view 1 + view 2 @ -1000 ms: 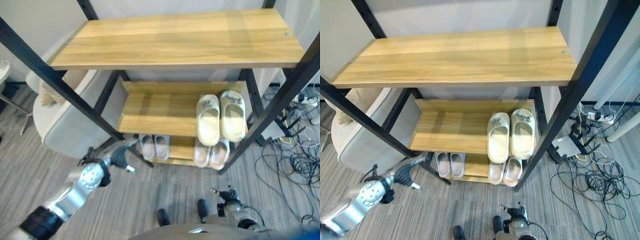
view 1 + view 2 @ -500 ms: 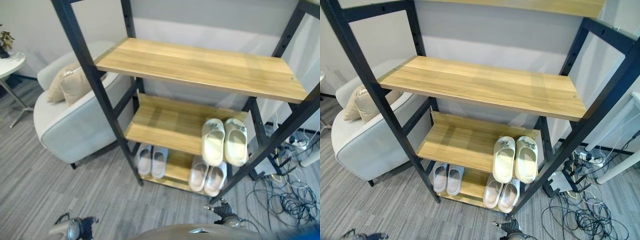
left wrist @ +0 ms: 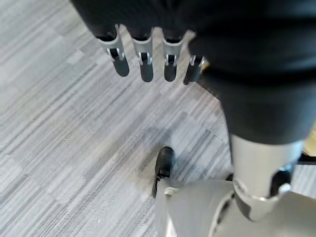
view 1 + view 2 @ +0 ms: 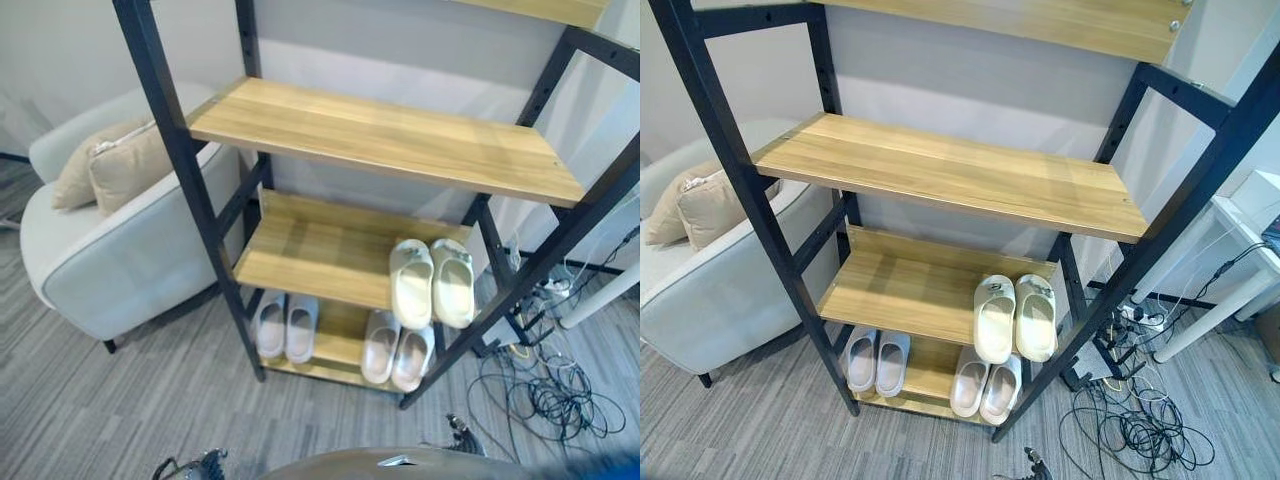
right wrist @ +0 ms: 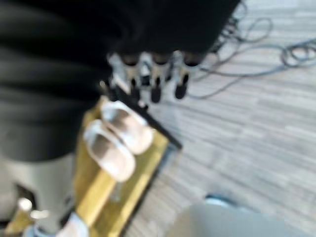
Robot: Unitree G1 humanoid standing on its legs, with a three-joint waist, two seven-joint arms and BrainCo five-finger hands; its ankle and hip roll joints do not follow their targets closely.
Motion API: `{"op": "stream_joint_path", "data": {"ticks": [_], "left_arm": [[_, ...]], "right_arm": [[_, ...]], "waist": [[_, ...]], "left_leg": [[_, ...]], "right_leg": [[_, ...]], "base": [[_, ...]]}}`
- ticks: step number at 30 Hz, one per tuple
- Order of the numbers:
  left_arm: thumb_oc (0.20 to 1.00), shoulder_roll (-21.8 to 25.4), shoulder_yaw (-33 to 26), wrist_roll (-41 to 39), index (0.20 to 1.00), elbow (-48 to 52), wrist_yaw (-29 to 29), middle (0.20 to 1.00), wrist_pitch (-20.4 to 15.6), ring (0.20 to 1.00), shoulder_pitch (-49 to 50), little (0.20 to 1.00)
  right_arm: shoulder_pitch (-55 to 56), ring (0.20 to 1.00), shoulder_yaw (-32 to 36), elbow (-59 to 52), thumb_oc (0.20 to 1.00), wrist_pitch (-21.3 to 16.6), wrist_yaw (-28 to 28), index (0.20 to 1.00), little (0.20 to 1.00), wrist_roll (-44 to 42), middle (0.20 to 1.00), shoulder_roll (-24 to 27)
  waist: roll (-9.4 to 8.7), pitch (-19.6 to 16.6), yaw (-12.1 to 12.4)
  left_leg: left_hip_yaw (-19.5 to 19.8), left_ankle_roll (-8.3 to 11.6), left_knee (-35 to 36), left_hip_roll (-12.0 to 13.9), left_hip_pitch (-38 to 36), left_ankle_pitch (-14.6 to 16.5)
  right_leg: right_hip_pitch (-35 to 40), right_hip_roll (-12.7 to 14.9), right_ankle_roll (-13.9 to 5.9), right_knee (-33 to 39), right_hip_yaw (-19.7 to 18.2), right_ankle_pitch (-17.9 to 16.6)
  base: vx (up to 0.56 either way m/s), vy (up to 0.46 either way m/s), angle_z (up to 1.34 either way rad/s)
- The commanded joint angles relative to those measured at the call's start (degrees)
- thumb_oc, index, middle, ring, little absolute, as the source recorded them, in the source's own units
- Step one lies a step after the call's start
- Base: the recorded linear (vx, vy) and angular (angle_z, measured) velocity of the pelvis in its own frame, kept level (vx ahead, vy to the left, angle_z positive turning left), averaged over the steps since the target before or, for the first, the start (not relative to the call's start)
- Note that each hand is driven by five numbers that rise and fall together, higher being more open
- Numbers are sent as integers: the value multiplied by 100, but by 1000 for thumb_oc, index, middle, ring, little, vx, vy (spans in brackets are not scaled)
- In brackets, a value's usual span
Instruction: Arrange the slippers neatly on the shoe rack.
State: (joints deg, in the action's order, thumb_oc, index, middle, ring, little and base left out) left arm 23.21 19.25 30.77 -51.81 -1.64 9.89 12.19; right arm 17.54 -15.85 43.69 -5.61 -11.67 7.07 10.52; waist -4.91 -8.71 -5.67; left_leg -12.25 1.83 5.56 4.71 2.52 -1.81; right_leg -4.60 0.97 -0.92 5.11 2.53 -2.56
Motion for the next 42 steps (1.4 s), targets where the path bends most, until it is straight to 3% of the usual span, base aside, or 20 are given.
{"op": "stream_joint_path", "data": {"ticks": [1, 3, 8, 13, 27, 33, 34, 42], "left_arm": [[1000, -143, -92, -234, 1000, -334, 269, 1000, -6, 1000, -111, 1000], [1000, -298, -80, -290, 1000, -836, 421, 1000, -46, 1000, -163, 1000], [1000, -350, -117, -275, 1000, -749, 427, 1000, 38, 1000, -92, 1000], [1000, -269, -358, -108, 1000, 114, 16, 1000, 595, 1000, 241, 1000], [1000, 37, -872, 413, 1000, 2028, -1103, 1000, 1534, 1000, 750, 1000], [1000, 55, -859, 490, 1000, 1861, -1201, 1000, 1579, 1000, 637, 1000], [1000, 51, -860, 491, 1000, 1853, -1244, 1000, 1607, 1000, 606, 1000], [1000, 59, -882, 524, 1000, 2004, -1423, 1000, 1652, 1000, 649, 1000]], "right_arm": [[-332, 1000, -1, -248, 1000, -343, -176, 1000, 1000, 150, 1000, 46], [-482, 1000, -80, -157, 1000, -451, -270, 1000, 1000, 211, 1000, 75], [-733, 1000, -116, -30, 1000, -626, -409, 1000, 1000, 267, 1000, 159], [-1021, 1000, -108, -107, 1000, -586, -279, 1000, 1000, 206, 1000, 237], [-1319, 1000, 71, -799, 1000, -294, 54, 1000, 1000, 119, 1000, 415], [-1430, 1000, 2, -955, 1000, -117, 395, 1000, 1000, 109, 1000, 425], [-1448, 1000, 8, -935, 1000, 96, 541, 1000, 1000, 139, 1000, 359], [-1370, 1000, 0, -806, 1000, 271, 624, 1000, 1000, 227, 1000, 232]], "waist": [[179, 138, 79], [202, 109, 97], [238, 103, 135], [270, 91, 209], [255, 84, 333], [244, 82, 342], [240, 88, 350], [249, 95, 355]], "left_leg": [[110, -109, -56, 93, -251, 357], [152, -120, -56, 71, -265, 355], [209, -133, -56, 50, -255, 350], [268, -129, -56, 44, -202, 335], [407, -108, -56, 26, -63, 285], [446, -115, -56, 18, -35, 283], [473, -118, -56, 16, -24, 280], [505, -123, -56, 7, 1, 280]], "right_leg": [[-30, 78, -270, -256, 26, 89], [8, 79, -254, -243, 36, 107], [41, 84, -245, -200, 60, 107], [64, 94, -225, -139, 128, 100], [67, 106, -215, -49, 262, 69], [61, 112, -214, -47, 292, 74], [72, 114, -210, -46, 305, 80], [70, 110, -204, -49, 333, 96]], "base": [[19, 34, 0], [12, 20, 0], [11, 4, 3], [0, 0, 0], [10, -12, 6], [8, -8, 7], [0, 0, 0], [0, 0, 0]]}}
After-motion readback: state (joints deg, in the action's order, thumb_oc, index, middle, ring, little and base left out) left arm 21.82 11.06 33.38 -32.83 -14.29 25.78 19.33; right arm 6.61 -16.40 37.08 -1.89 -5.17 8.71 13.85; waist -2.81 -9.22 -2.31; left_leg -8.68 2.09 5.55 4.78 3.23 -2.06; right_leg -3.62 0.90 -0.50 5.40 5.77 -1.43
